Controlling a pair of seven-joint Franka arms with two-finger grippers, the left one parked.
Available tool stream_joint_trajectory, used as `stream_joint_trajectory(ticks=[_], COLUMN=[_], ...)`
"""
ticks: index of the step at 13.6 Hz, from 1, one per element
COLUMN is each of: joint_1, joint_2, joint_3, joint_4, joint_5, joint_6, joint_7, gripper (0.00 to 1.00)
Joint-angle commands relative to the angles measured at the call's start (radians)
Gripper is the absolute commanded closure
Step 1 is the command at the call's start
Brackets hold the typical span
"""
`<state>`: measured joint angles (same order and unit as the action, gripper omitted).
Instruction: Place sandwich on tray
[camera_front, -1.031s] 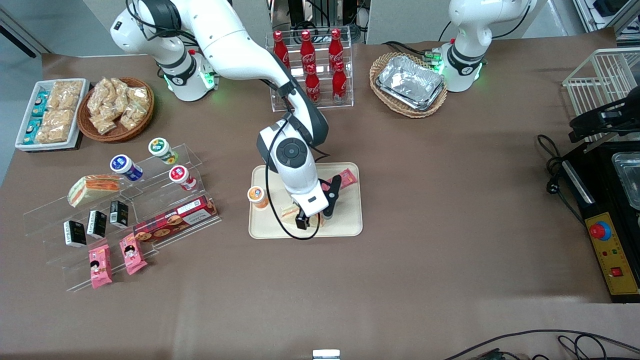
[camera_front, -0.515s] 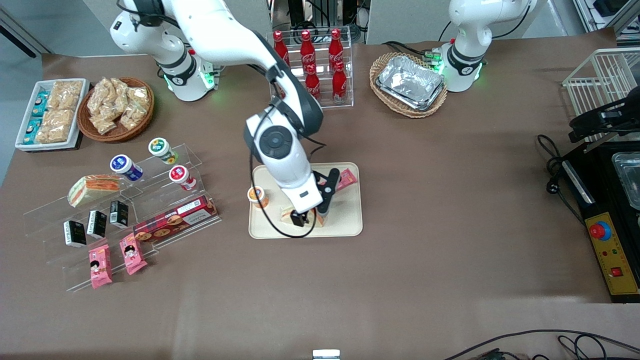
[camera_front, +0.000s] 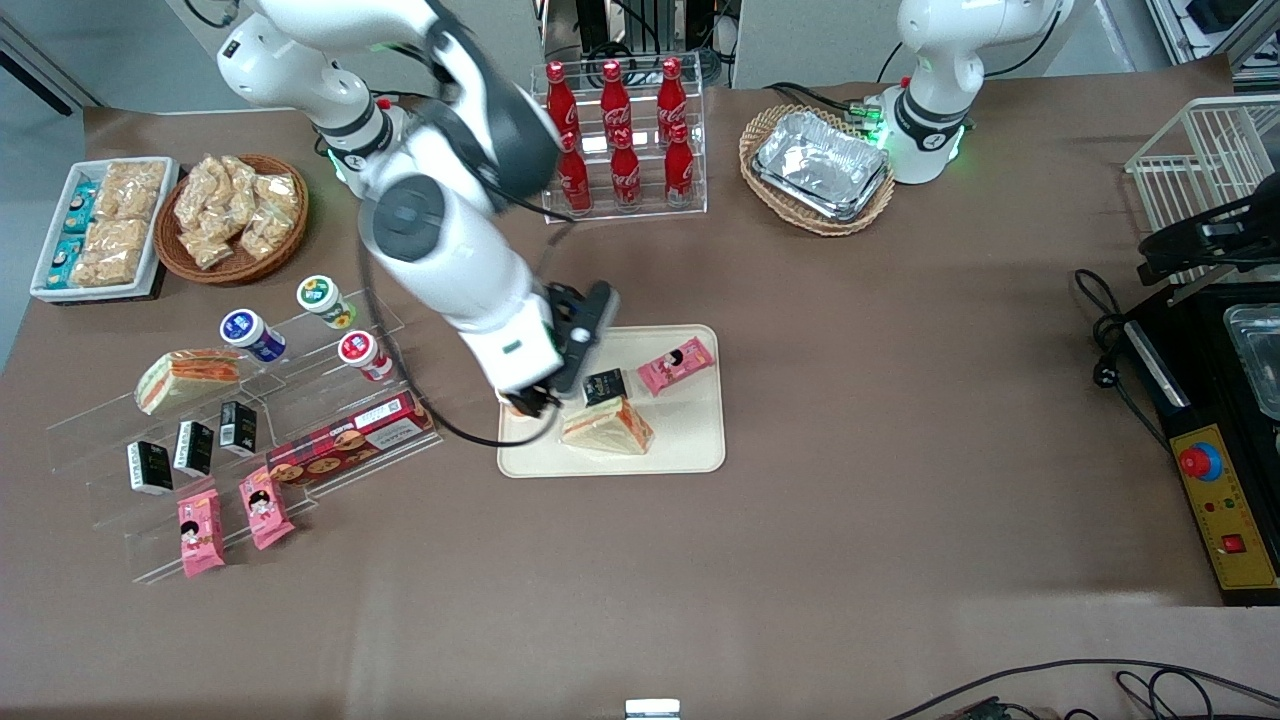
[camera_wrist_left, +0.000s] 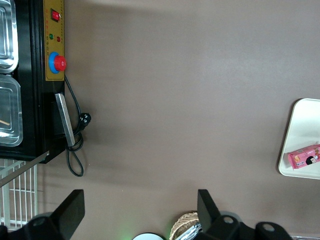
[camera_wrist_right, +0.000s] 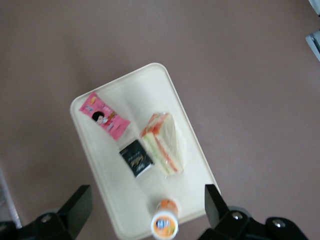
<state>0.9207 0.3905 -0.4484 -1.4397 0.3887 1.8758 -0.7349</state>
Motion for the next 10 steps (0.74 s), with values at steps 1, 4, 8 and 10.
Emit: stream_joint_trajectory(ticks=[1,4,8,10], joint_1=[-0.081,-0.108,-0.103,-0.092], joint_2=[-0.126,-0.211,-0.278,-0.294], joint_3=[-0.007,-0.071,-0.173,-0.167], joint_4=[-0.030,-0.031,-0.030,-0.024], joint_5=[0.022,-0.011,-0.033,-0.071], joint_6=[-0.147,-0.243,-0.350,-0.346], joint_7=[0.014,0.156,0.349,0.534], gripper=[0.00,0.00,0.00,0.00])
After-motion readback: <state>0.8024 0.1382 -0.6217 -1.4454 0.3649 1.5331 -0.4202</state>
